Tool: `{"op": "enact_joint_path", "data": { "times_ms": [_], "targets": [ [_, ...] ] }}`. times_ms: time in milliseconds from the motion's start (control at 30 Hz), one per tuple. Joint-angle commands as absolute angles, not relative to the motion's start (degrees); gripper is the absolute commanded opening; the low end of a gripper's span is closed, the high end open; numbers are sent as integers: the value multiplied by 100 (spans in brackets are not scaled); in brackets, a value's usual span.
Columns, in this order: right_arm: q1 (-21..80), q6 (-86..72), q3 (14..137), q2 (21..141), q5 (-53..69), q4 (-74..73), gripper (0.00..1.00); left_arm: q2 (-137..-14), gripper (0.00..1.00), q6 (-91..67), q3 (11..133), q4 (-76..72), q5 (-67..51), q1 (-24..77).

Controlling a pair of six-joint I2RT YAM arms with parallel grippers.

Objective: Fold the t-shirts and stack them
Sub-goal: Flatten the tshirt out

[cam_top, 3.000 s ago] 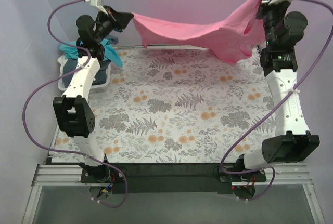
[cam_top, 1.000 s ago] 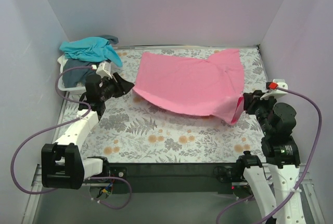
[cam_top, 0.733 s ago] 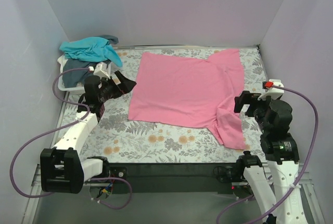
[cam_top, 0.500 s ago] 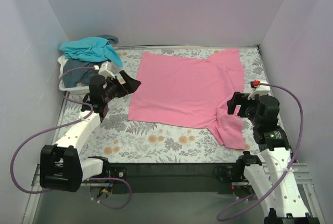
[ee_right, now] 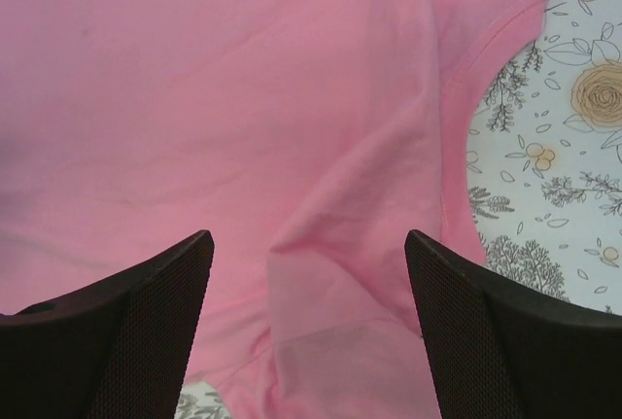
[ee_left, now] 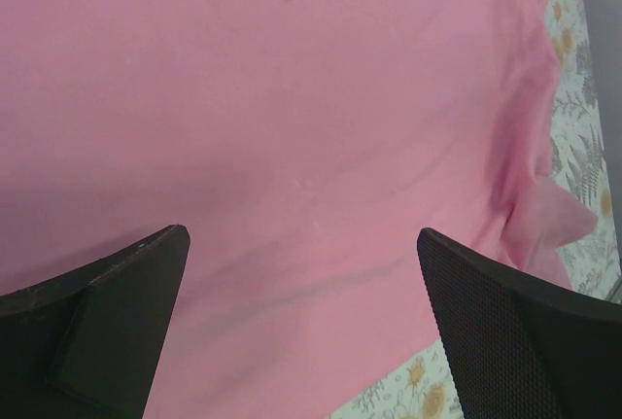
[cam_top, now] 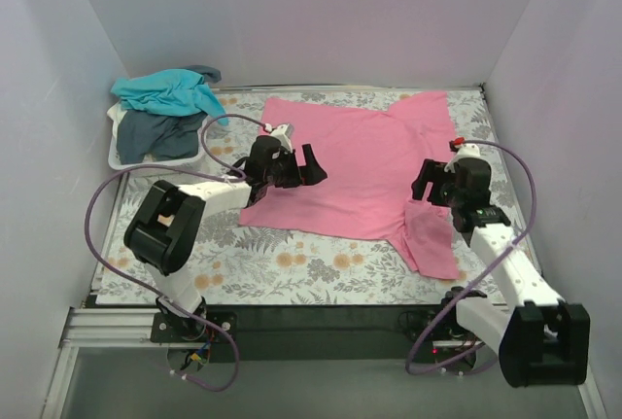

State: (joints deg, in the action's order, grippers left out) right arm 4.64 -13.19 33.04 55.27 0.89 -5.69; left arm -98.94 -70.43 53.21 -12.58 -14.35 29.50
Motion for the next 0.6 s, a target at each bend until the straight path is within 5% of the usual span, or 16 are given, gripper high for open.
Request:
{"op": "enact_joint_path", "data": {
  "times_ms": [0, 567],
  "targets": [
    [475, -1415, 3980, 6431, -351, 368, 72, -10221, 98, -6908, 5800, -1441, -1380, 2909],
    [-104, -1284, 6731, 10344, -281, 651, 70, -11092, 98, -6732, 6293, -1274, -1397, 2663]
  ]
}}
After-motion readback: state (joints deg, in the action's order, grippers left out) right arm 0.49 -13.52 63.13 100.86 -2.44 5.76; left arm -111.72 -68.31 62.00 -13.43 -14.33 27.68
